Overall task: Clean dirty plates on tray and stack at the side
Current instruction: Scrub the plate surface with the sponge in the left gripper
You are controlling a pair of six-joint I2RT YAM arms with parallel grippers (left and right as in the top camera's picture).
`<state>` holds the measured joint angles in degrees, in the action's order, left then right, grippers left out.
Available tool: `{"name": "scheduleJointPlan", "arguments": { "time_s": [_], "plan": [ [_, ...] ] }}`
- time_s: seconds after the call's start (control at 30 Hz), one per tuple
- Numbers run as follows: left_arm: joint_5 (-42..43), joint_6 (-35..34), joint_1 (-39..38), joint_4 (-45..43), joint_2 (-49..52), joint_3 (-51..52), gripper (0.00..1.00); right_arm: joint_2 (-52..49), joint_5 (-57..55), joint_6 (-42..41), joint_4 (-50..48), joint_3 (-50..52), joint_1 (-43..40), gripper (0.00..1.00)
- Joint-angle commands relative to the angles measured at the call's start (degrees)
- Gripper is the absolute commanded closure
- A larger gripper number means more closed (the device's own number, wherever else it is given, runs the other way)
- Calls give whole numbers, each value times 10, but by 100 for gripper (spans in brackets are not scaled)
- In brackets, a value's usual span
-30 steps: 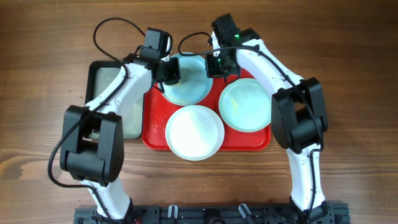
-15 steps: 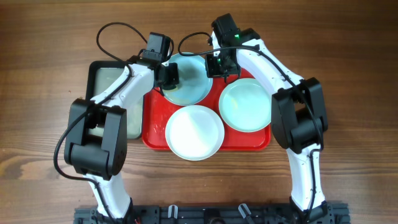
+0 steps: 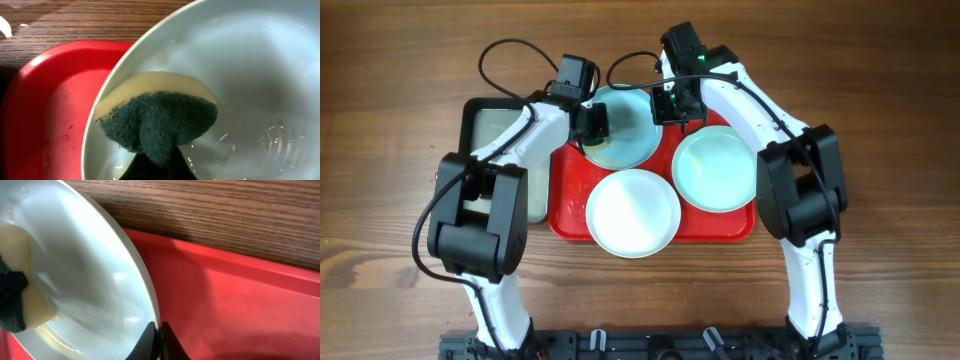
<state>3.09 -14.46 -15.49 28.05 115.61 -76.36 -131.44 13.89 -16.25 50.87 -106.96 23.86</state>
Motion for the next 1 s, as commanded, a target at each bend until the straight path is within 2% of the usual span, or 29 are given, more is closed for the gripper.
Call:
{"name": "scheduleJointPlan", "arguments": {
  "time_s": [0.0, 0.13, 0.33, 0.5, 0.7, 0.83, 0.97],
  "plan": [
    [85, 5, -2, -2, 27, 4, 96, -13, 17, -2, 2, 6, 2, 96],
    [155, 5, -2, -2, 27, 4, 96, -13, 16, -2, 2, 6, 2, 96],
    [188, 5, -2, -2, 27, 4, 96, -13, 16, -2, 2, 6, 2, 96],
    [187, 8, 10, -24, 19, -5, 96, -13, 16, -2, 2, 6, 2, 96],
    [187, 23, 35, -23, -39, -28, 96, -13, 16, -2, 2, 6, 2, 96],
    [165, 38, 35, -13, -46, -28, 96, -13, 16, -3, 1, 6, 2, 96],
    [100, 38, 35, -6, -45, -26, 96, -13, 16, -2, 2, 6, 2, 96]
  ]
}}
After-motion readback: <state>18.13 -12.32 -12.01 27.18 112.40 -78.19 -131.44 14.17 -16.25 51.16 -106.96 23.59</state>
